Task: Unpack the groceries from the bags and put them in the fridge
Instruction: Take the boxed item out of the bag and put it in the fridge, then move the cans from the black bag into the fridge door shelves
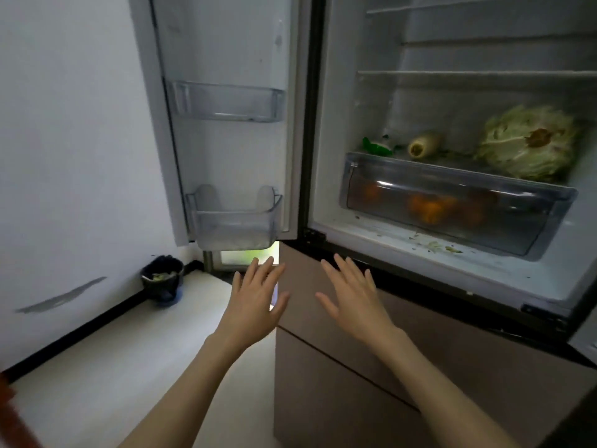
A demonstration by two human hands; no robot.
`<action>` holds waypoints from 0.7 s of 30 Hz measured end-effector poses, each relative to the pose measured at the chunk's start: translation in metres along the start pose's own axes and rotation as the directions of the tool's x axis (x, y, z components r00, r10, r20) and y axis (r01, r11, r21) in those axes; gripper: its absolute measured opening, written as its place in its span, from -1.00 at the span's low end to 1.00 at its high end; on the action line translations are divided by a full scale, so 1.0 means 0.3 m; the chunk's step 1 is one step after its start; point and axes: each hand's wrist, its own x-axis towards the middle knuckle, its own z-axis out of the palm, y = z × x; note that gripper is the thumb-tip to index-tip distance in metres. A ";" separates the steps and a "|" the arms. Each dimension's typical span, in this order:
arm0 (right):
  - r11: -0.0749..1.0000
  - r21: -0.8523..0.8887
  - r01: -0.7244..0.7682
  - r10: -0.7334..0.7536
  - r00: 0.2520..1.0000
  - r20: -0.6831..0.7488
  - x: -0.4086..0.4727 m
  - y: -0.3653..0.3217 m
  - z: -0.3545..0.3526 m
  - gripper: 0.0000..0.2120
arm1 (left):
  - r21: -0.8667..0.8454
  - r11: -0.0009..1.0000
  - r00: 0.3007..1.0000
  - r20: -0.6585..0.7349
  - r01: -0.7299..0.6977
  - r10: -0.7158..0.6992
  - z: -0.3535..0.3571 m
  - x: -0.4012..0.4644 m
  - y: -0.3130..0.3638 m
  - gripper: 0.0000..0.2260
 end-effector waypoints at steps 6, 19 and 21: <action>0.967 0.234 0.101 -0.111 0.993 0.027 -0.047 -0.350 0.182 -0.43 | -0.017 0.969 0.966 -0.086 0.245 -0.245 -0.127 -0.318 -0.264 -0.52; 0.842 0.285 0.459 -0.505 0.856 0.113 -0.147 -1.406 0.516 -0.43 | 0.115 0.739 0.748 -0.076 0.663 -0.659 -0.511 -1.133 -1.011 -0.51; 0.812 0.305 0.497 -0.548 0.830 0.104 -0.141 -1.578 0.546 -0.42 | 0.131 0.699 0.711 -0.086 0.703 -0.698 -0.593 -1.217 -1.122 -0.51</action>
